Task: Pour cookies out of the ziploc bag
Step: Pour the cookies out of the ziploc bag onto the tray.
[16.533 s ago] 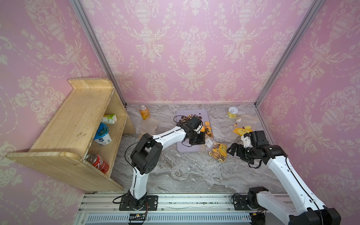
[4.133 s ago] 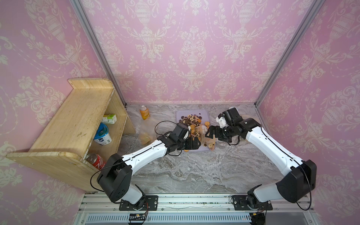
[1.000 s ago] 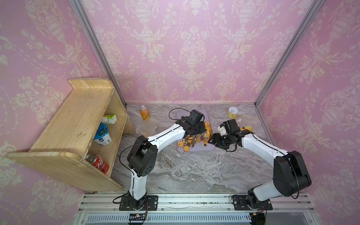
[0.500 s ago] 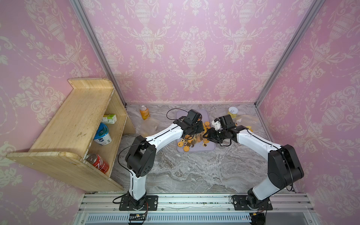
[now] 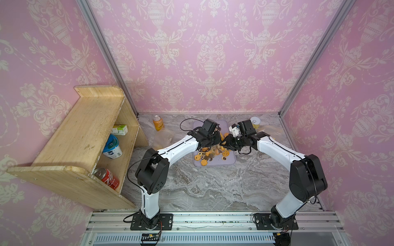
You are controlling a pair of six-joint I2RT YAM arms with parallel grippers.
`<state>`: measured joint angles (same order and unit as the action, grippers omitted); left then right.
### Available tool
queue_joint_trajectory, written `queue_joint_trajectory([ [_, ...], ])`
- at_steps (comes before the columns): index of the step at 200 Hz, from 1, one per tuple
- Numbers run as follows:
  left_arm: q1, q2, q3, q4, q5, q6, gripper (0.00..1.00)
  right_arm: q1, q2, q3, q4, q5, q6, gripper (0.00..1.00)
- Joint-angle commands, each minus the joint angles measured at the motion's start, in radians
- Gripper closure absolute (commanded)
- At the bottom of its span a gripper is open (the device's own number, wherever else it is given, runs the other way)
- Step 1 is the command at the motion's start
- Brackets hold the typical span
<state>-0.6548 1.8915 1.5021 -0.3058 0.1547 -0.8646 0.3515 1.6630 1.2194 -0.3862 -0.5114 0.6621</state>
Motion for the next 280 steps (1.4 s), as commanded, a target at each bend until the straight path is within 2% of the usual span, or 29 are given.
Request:
queue_joint_trajectory([
  [1,0.015,-0.04,-0.021,0.014,0.029,-0.019,1.0,0.001,-0.061,-0.034,-0.066,0.054,-0.055,0.66],
  [47,0.025,-0.04,-0.02,0.017,0.037,-0.023,1.0,0.002,-0.082,-0.188,0.062,0.003,-0.019,0.64],
  [111,0.026,-0.039,-0.027,0.025,0.046,-0.028,1.0,0.015,-0.077,-0.229,0.239,-0.052,0.048,0.41],
  [180,0.026,-0.039,-0.03,0.043,0.066,-0.043,1.0,0.013,0.001,-0.222,0.468,-0.131,0.147,0.45],
  [244,0.042,-0.053,-0.034,0.039,0.065,-0.043,1.0,-0.01,-0.049,-0.174,0.489,-0.17,0.131,0.54],
  [255,0.045,-0.054,-0.035,0.04,0.068,-0.043,1.0,-0.019,-0.07,-0.173,0.441,-0.142,0.112,0.55],
  [270,0.053,-0.057,-0.04,0.041,0.071,-0.047,0.99,-0.018,-0.096,-0.129,0.214,-0.024,0.021,0.58],
  [280,0.056,-0.056,-0.039,0.042,0.073,-0.048,0.99,-0.017,-0.115,-0.116,0.131,0.022,-0.026,0.58],
])
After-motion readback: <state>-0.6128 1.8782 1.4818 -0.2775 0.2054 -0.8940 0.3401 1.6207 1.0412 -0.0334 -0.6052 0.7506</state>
